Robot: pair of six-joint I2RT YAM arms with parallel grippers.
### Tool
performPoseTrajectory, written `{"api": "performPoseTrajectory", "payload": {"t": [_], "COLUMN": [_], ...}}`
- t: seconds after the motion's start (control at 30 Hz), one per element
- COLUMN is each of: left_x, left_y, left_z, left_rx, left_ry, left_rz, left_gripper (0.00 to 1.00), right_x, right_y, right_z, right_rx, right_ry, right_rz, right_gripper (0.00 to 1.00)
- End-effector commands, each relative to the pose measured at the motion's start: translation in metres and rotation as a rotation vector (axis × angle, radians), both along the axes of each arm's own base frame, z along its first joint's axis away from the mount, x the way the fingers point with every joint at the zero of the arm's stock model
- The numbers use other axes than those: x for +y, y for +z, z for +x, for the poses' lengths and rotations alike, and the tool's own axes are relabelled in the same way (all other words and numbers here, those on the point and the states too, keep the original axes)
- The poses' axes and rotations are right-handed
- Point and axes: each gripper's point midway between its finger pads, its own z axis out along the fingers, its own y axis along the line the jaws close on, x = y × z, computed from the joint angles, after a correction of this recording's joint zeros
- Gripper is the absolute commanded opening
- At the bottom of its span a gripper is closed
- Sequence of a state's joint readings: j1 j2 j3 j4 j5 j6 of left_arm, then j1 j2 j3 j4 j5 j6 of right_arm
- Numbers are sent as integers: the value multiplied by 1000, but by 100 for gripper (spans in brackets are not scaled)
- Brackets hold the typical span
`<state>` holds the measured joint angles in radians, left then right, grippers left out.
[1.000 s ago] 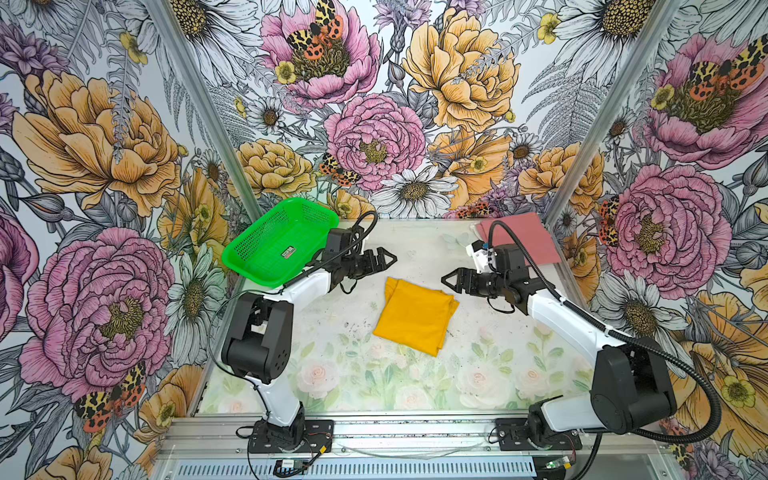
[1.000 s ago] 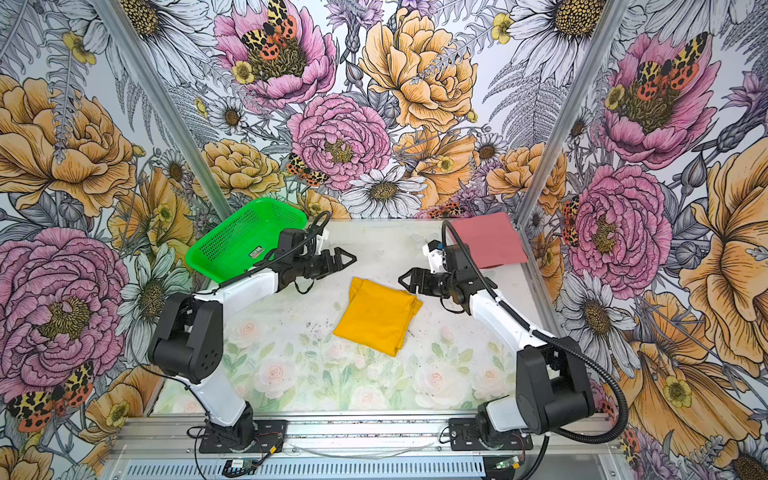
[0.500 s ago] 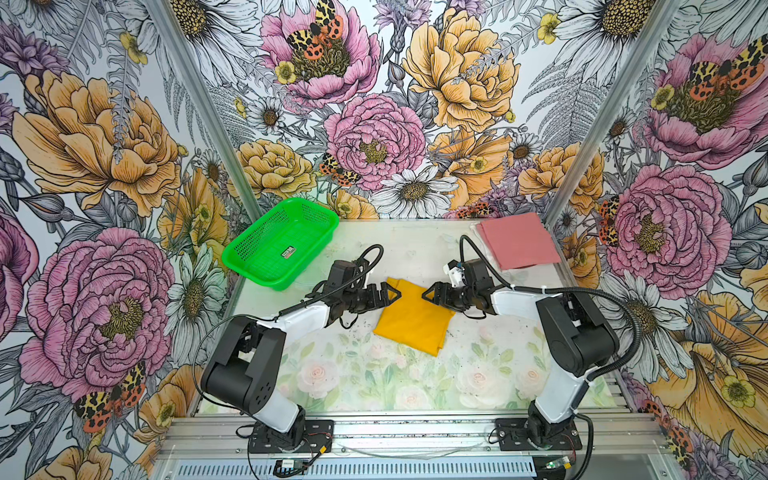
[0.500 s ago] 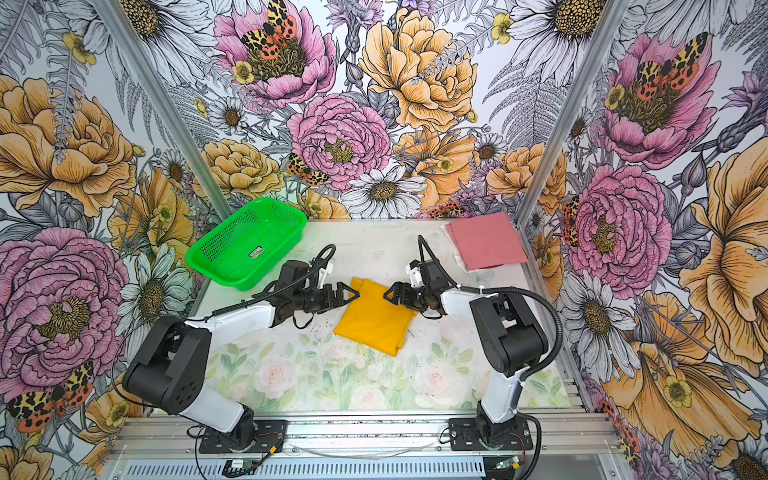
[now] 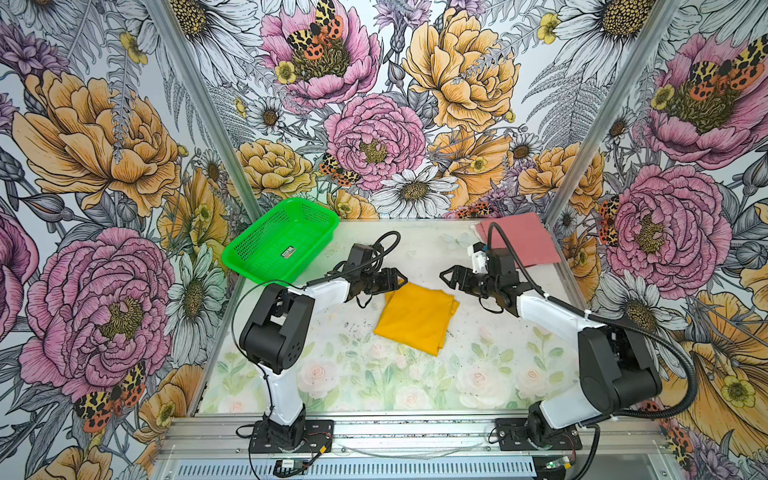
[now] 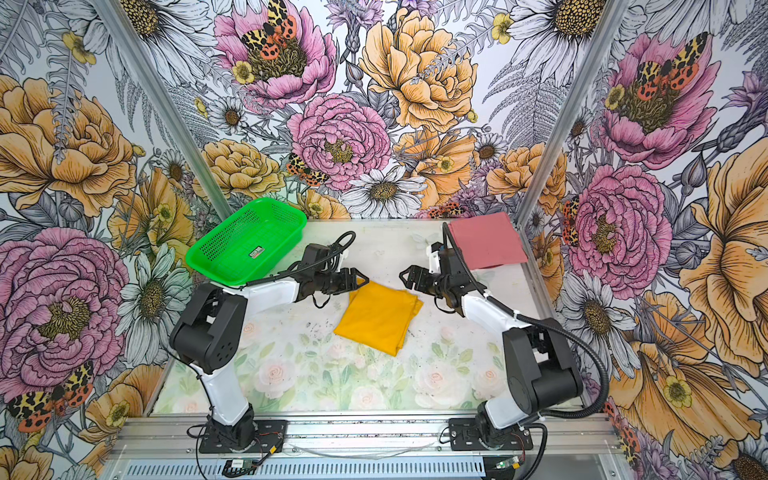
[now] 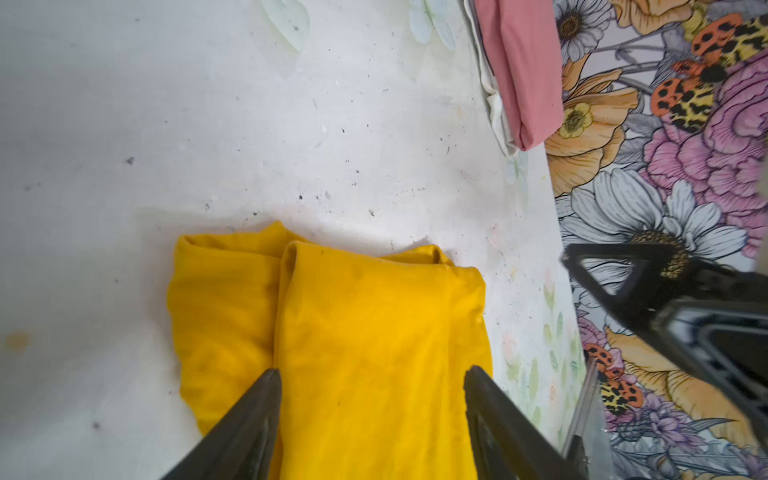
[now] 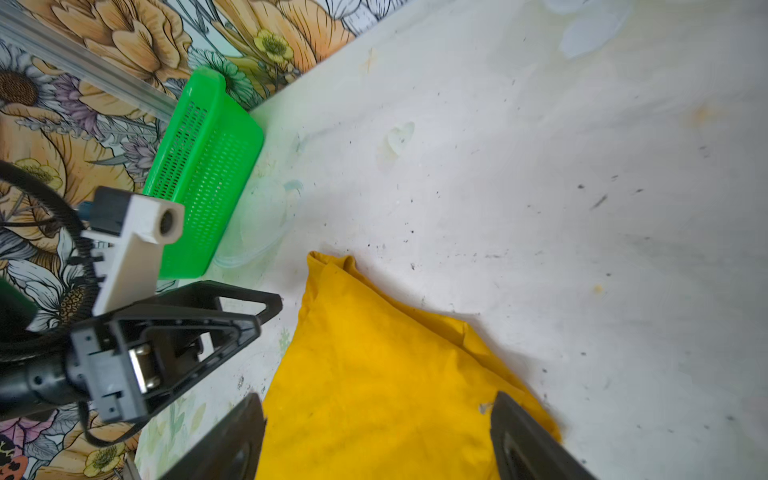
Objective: Fold and stack the t-shirts
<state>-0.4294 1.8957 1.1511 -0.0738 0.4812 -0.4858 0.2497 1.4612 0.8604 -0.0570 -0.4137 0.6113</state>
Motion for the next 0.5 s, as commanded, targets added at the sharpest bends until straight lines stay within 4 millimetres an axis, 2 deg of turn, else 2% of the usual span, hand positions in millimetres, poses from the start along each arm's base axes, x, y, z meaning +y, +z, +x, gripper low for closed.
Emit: {"api": "performPoseTrajectory", "payload": {"t": [0.0,0.17,0.27,0.33,0.47], "left_x": [-1,-5,-9,-14,-14], "left_y": [-15,-26,-31,-33,-32], "left_z": [8,17,19,19,18], "left_rx": [-3,-4,6,5,9], "left_ry": [10,12,1,-10,-8], "left_rz": [69,118,114,112,115], "left_gripper": [60,55,50,41,11], "right_x": [-17,-34,-41,-45,-47], "right_y": [-1,15,18,17,16], "right_z": [-21,-41,-50,-53,-56], "right_rx": [12,-22,-30,-30,-28], "right_ry": [-27,-58,-72,-82,-86], "right_rz": [-45,-62,-62,-64,-60], "right_gripper": [87,87,87,87,87]}}
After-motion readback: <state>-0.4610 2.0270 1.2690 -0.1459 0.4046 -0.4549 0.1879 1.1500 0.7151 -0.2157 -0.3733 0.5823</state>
